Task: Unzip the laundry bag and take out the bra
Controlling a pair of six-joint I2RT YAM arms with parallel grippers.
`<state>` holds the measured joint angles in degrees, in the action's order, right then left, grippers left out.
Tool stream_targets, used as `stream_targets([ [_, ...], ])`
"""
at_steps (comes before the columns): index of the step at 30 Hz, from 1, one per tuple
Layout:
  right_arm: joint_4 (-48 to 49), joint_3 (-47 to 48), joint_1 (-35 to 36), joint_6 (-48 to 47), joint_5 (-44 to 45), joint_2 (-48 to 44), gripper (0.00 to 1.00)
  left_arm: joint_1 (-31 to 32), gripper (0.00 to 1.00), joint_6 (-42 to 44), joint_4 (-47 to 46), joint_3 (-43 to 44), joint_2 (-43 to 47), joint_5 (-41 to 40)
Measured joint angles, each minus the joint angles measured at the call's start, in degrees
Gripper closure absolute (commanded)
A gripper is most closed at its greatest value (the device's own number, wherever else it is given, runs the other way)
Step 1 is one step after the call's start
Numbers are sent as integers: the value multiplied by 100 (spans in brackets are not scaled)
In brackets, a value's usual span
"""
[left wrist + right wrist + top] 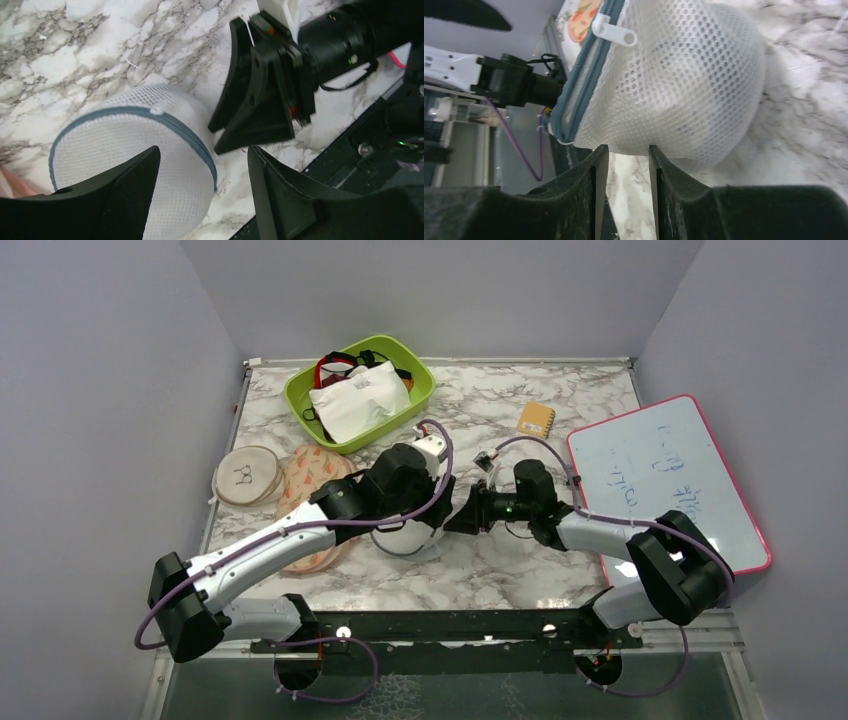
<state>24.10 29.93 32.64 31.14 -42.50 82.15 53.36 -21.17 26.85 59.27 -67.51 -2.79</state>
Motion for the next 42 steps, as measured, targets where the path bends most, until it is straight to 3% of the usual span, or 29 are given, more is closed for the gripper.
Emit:
stream_targets([
  [4, 573, -212, 197, 472, -98, 15, 67, 0, 55, -153, -31, 216, -457, -391],
  [11, 789, -306, 251, 682, -131, 4, 67, 0, 51, -647, 24, -98, -476, -826],
  [22, 1106, -431, 273, 876, -201, 146, 67, 0, 45, -874, -267, -260, -566, -822],
  [26, 1110, -431, 299, 892, -201, 151, 66, 0, 60, -868, -452, -260, -785, -815],
  [32, 697, -420, 304, 599, -101, -138, 56, 0, 93, -750, -496, -326, -846, -811],
  [42, -680, 74, 304, -765, 750, -1316, 39, 0, 100, 133, -776, -892, -61, -387],
])
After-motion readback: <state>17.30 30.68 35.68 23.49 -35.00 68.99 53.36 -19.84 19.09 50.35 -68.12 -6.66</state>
